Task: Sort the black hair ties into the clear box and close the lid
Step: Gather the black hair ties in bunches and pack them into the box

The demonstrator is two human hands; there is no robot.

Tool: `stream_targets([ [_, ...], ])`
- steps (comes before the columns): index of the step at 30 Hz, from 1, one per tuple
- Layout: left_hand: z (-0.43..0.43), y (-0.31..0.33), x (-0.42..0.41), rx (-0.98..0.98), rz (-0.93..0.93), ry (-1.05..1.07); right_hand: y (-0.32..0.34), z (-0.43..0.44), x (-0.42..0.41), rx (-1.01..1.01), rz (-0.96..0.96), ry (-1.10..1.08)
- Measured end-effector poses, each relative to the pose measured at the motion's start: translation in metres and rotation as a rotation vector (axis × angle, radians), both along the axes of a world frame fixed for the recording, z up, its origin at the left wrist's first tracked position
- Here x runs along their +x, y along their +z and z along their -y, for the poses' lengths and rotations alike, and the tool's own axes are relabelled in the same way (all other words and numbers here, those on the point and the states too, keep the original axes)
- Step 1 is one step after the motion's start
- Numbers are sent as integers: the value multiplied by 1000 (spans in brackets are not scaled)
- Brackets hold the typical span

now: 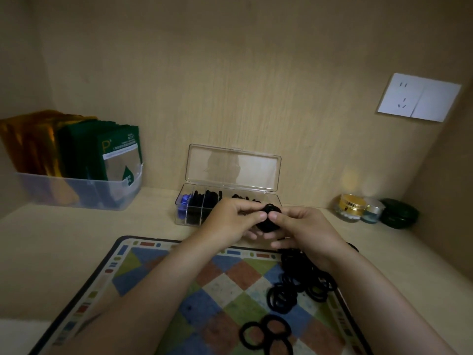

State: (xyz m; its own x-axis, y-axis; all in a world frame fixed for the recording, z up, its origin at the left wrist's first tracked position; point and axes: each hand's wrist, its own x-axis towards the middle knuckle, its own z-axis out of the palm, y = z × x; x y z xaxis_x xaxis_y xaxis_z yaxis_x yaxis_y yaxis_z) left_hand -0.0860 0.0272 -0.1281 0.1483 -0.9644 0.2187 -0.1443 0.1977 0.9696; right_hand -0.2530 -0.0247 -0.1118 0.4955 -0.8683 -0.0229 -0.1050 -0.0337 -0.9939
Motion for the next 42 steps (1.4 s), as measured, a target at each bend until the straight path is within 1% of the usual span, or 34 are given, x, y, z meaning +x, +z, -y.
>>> stream_targets([
  [2, 2, -3, 2, -36, 164, 16, 0, 2, 2, 4, -25, -7],
  [4, 4, -6, 6, -131, 376, 74, 3, 5, 5, -7, -48, -36],
  [7, 9, -13, 17, -281, 701, 272, 14, 16, 13, -44, -54, -149],
  [9, 14, -16, 26, -321, 866, 358, 22, 26, 20, -100, -100, -210],
  [11, 17, -19, 31, -307, 966, 372, 24, 37, 28, -178, -211, -235],
  [14, 21, -24, 33, -261, 1039, 311, 22, 54, 41, -360, -504, -272],
  [16, 23, -27, 33, -215, 1112, 296, 22, 61, 49, -453, -660, -289],
  [18, 24, -29, 33, -187, 1151, 307, 24, 61, 55, -502, -777, -285],
  [21, 25, -30, 34, -188, 1154, 314, 25, 62, 60, -538, -916, -281],
  [26, 26, -32, 32, -209, 1156, 327, 21, 67, 64, -542, -1095, -241],
  [30, 26, -33, 31, -232, 1184, 289, 22, 62, 68, -601, -1248, -160],
  [33, 25, -33, 30, -211, 1222, 267, 27, 64, 65, -609, -1221, -69],
  [39, 26, -32, 29, -193, 1222, 250, 35, 55, 42, -686, -1008, -35],
  [41, 25, -32, 28, -191, 1214, 249, 30, 49, 37, -752, -998, 1],
  [42, 25, -32, 28, -197, 1198, 253, 25, 47, 35, -790, -1030, 25],
])
